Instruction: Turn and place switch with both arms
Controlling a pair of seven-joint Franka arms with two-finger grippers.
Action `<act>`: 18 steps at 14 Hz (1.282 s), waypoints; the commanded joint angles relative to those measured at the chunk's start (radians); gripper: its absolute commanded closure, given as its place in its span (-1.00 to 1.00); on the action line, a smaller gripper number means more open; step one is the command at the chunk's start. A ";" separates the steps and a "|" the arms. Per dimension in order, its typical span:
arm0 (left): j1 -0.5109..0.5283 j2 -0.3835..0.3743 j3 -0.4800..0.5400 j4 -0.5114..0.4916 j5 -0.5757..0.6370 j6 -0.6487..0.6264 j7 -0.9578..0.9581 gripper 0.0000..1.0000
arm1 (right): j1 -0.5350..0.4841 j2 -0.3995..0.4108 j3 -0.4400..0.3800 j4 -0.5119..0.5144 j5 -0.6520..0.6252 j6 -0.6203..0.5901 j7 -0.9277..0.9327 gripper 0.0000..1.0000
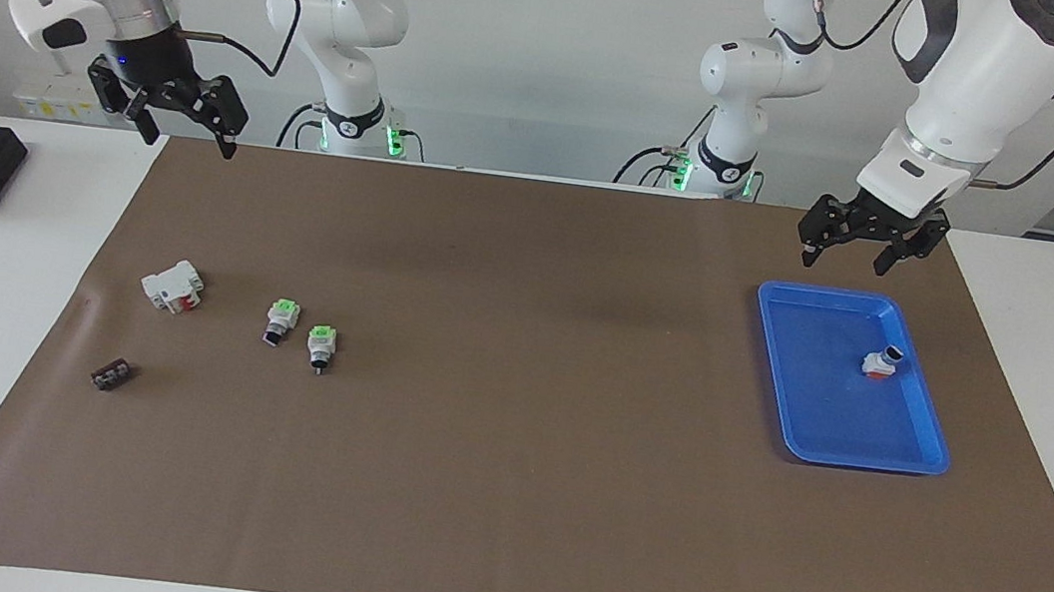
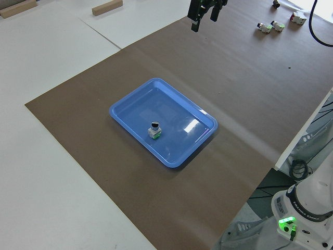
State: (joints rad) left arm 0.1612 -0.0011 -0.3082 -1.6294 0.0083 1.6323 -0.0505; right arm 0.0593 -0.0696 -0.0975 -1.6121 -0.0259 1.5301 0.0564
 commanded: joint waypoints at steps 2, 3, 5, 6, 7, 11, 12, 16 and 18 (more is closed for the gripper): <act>-0.028 -0.020 0.020 -0.018 0.004 0.006 0.014 -0.97 | -0.012 -0.010 0.010 -0.006 -0.003 -0.004 -0.003 -1.00; -0.090 -0.020 0.097 -0.018 0.004 0.009 0.015 -0.97 | -0.012 -0.010 0.010 -0.006 -0.003 -0.004 -0.001 -1.00; -0.236 -0.023 0.237 -0.020 0.004 0.012 0.015 -0.96 | -0.013 -0.009 0.010 -0.006 -0.003 -0.002 -0.001 -1.00; -0.258 -0.023 0.256 -0.020 0.004 0.012 0.015 -0.96 | -0.013 -0.010 0.010 -0.006 -0.003 -0.001 -0.001 -1.00; -0.269 -0.023 0.259 -0.020 0.004 0.014 0.014 -0.96 | -0.013 -0.009 0.010 -0.006 -0.003 0.001 -0.001 -1.00; -0.261 -0.022 0.258 -0.017 -0.004 0.014 0.015 -0.96 | -0.015 -0.009 0.010 -0.006 0.000 0.001 0.002 -1.00; -0.258 -0.023 0.258 -0.017 -0.005 0.015 0.015 -0.95 | -0.013 -0.009 0.010 -0.006 0.000 0.001 0.002 -1.00; -0.226 -0.016 0.264 0.034 -0.005 -0.046 0.024 -0.96 | -0.015 -0.009 0.010 -0.006 0.000 0.002 0.007 -1.00; -0.226 -0.004 0.264 0.084 -0.007 -0.089 0.024 -0.97 | -0.013 -0.010 0.010 -0.008 0.001 0.002 0.007 -1.00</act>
State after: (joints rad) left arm -0.0706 -0.0057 -0.0460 -1.5959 0.0075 1.5996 -0.0417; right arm 0.0591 -0.0696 -0.0975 -1.6121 -0.0259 1.5301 0.0564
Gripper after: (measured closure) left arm 0.018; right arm 0.000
